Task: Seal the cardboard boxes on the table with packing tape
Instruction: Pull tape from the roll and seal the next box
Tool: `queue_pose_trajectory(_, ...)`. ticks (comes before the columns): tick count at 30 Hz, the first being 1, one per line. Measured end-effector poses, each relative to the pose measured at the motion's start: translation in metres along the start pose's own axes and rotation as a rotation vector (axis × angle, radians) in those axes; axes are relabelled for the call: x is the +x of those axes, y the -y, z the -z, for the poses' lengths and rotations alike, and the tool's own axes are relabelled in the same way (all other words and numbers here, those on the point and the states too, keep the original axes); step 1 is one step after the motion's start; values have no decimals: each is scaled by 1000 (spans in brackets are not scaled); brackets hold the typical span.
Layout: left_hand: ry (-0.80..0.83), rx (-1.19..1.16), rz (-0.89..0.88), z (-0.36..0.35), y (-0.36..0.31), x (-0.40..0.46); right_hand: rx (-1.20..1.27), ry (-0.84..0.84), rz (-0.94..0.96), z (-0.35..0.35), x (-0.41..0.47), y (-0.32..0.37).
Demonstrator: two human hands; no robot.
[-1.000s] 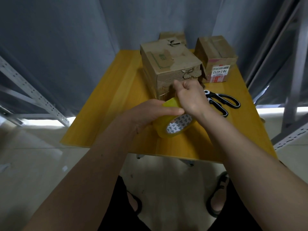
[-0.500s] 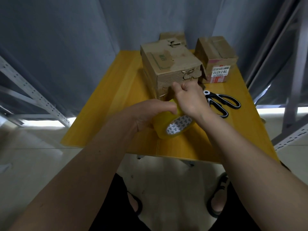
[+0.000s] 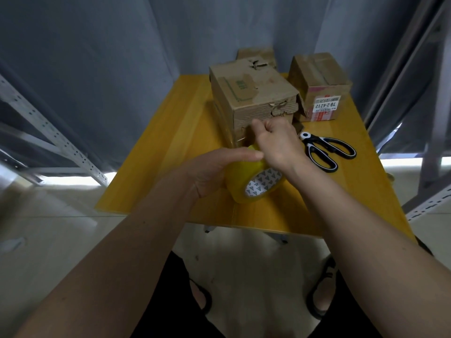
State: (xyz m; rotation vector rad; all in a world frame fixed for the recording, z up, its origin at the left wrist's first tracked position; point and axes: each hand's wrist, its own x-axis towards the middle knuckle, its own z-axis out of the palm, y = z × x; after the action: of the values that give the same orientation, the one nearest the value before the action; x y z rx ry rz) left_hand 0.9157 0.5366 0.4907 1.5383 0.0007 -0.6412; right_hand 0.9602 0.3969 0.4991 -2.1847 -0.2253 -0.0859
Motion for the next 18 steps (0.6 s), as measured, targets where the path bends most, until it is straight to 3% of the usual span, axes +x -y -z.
queue_pose_trajectory(18,-2,-15,-18,-2,1,-1,12,-3,-11,0,0,-1)
